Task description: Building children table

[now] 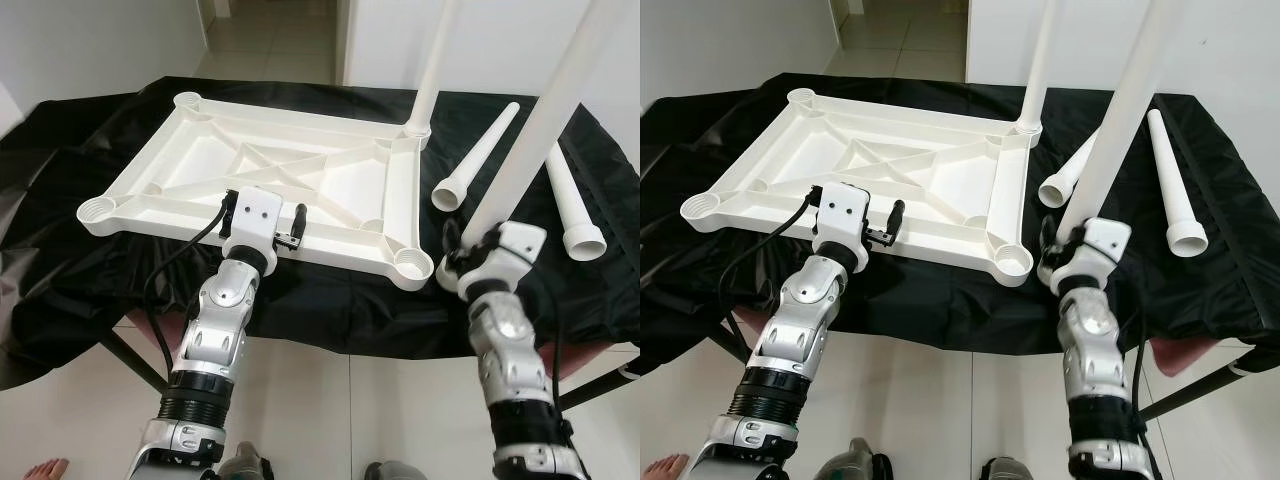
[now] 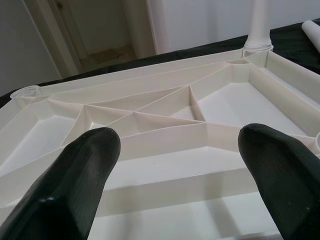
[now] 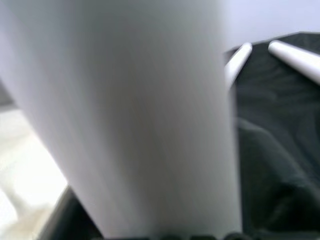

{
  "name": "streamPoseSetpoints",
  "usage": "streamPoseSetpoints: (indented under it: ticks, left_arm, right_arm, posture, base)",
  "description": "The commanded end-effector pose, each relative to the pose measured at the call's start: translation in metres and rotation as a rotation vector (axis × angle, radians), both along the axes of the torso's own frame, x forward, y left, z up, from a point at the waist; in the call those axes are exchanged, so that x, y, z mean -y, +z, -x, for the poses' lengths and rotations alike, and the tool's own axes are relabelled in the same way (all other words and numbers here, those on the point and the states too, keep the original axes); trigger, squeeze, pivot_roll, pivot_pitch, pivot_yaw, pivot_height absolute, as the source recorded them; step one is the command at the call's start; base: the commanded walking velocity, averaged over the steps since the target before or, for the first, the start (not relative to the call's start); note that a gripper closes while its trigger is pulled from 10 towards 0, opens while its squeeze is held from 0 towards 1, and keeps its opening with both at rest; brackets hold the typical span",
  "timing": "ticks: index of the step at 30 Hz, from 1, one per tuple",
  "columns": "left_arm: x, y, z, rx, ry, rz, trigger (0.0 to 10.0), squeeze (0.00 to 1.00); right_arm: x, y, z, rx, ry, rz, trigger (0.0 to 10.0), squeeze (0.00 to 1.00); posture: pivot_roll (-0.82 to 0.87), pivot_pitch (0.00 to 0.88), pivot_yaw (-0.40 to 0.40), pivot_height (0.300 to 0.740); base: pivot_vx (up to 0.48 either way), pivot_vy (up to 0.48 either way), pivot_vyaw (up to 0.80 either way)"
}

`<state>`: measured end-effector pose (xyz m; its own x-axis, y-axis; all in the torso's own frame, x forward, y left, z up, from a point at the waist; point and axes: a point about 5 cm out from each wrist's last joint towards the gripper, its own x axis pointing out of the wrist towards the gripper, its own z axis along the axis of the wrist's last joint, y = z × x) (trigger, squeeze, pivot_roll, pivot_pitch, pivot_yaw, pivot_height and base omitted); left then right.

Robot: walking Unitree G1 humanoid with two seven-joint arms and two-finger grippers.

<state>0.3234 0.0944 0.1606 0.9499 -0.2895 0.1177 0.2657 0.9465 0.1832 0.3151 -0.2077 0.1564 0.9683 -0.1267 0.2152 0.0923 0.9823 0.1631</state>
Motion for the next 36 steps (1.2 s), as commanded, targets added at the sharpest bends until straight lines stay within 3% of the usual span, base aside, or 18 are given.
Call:
streamPoseSetpoints:
  ticks: [1,9,13,14,17,18,19,23,24,26,27,36]
  left_arm:
    - [-0.003,-0.001,0.001,0.008,0.071,0.000,10.0,0.00]
    - [-0.005,-0.002,0.003,0.007,0.069,-0.004,10.0,0.00]
    - [-0.006,-0.002,0.003,0.008,0.065,-0.011,10.0,0.00]
    - [-0.007,-0.002,0.004,0.008,0.063,-0.015,10.0,0.00]
    - [-0.009,-0.002,0.004,0.008,0.059,-0.023,10.0,0.00]
    - [-0.009,-0.002,0.004,0.008,0.059,-0.023,10.0,0.00]
    - [-0.009,-0.002,0.005,0.008,0.056,-0.024,10.0,0.00]
    - [-0.009,-0.002,0.005,0.008,0.056,-0.024,10.0,0.00]
    - [-0.008,-0.002,0.005,0.007,0.055,-0.025,10.0,0.00]
    - [-0.008,-0.002,0.005,0.007,0.055,-0.025,10.0,0.00]
    - [-0.009,-0.002,0.008,0.010,0.046,-0.022,10.0,0.00]
    - [-0.009,-0.002,0.008,0.010,0.046,-0.022,10.0,0.00]
  right_arm:
    - [0.001,-0.004,0.001,-0.020,0.006,-0.021,10.0,1.00]
    - [0.002,-0.004,0.000,-0.021,0.006,-0.043,10.0,1.00]
    - [0.006,-0.005,-0.003,-0.037,-0.014,-0.107,10.0,1.00]
    - [0.014,-0.004,-0.007,-0.042,-0.038,-0.188,10.0,0.00]
    - [0.031,0.008,-0.022,-0.022,-0.019,-0.477,10.0,0.00]
    - [0.031,0.008,-0.022,-0.022,-0.019,-0.477,10.0,0.00]
    - [0.034,0.015,-0.026,0.001,0.007,-0.560,10.0,0.00]
    - [0.034,0.015,-0.026,0.001,0.007,-0.560,10.0,0.00]
    - [0.036,0.019,-0.028,0.017,0.024,-0.608,10.0,0.00]
    - [0.036,0.019,-0.028,0.017,0.024,-0.608,10.0,0.00]
    - [0.030,0.026,-0.027,0.045,0.089,-0.563,10.0,0.00]
    - [0.030,0.026,-0.027,0.045,0.089,-0.563,10.0,0.00]
  posture:
    - [-0.03,0.000,0.000,0.740]
    - [-0.02,0.000,0.000,0.740]
    - [-0.02,0.000,0.000,0.740]
    - [-0.02,0.000,0.000,0.740]
    - [-0.02,0.000,0.000,0.740]
    - [-0.02,0.000,0.000,0.740]
    - [-0.02,0.000,0.000,0.740]
    - [-0.02,0.000,0.000,0.740]
    - [-0.02,0.000,0.000,0.740]
    - [-0.02,0.000,0.000,0.740]
    - [0.00,0.071,0.050,0.740]
    - [0.00,0.071,0.050,0.740]
  base:
    - [0.000,0.000,0.00]
    - [0.000,0.000,0.00]
    - [0.000,0.000,0.00]
    - [0.000,0.000,0.00]
    - [0.000,0.000,0.00]
    - [0.000,0.000,0.00]
    - [0.000,0.000,0.00]
    - [0.000,0.000,0.00]
    - [0.000,0.000,0.00]
    - [0.000,0.000,0.00]
    - [0.000,0.000,0.00]
    - [0.000,0.000,0.00]
